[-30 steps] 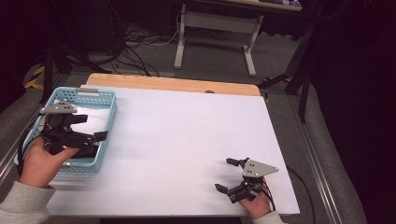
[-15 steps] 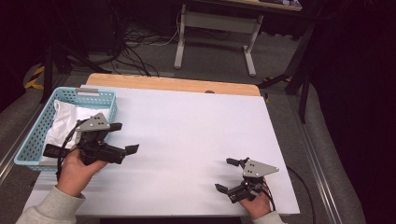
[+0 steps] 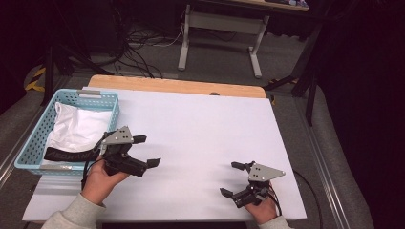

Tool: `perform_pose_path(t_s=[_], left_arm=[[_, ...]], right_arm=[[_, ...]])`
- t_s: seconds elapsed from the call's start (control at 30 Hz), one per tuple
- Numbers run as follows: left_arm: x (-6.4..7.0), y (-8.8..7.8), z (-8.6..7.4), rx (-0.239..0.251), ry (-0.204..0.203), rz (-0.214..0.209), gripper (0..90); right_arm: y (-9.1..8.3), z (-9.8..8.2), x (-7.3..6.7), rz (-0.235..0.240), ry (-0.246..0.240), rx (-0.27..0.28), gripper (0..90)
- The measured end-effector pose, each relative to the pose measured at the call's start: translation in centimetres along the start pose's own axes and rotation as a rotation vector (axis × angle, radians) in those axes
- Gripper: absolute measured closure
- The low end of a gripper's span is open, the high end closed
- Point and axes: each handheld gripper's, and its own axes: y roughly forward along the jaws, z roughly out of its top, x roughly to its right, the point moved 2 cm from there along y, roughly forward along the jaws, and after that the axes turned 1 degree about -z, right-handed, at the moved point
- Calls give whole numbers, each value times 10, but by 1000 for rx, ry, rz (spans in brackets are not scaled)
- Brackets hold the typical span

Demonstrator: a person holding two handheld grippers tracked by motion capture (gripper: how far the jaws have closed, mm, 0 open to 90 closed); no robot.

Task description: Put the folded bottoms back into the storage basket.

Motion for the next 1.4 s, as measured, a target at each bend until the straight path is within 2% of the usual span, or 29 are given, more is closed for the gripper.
perform_pose_path(t_s=[0.37,0.47,0.6,0.67,0.8,0.87,1.0,1.03,1.2,1.27,1.4], left_arm=[[2,20,-19,45,0,-53,49],[1,25,-25,24,9,-58,42],[0,29,-33,39,2,-73,39],[0,32,-36,44,-3,-75,38],[0,36,-43,41,31,-43,38],[2,40,-46,38,24,-49,38],[6,45,-50,25,38,-47,38],[7,46,-51,18,53,-44,38],[7,52,-56,-5,45,-54,35],[7,52,-55,1,55,-51,35],[5,51,-56,-4,48,-47,36]], right_arm=[[0,0,0,6,-1,4,9],[-1,0,0,8,-1,5,7],[-1,0,-1,13,-1,8,7],[-1,1,-1,14,-2,11,7],[-1,0,-1,16,-1,10,7],[-1,0,-1,16,0,9,7],[-1,0,-1,17,-1,9,7],[-1,0,-1,17,-1,9,7],[-1,0,-1,18,-2,8,7],[-1,0,-1,19,-3,7,7],[0,0,-2,18,-5,4,7]])
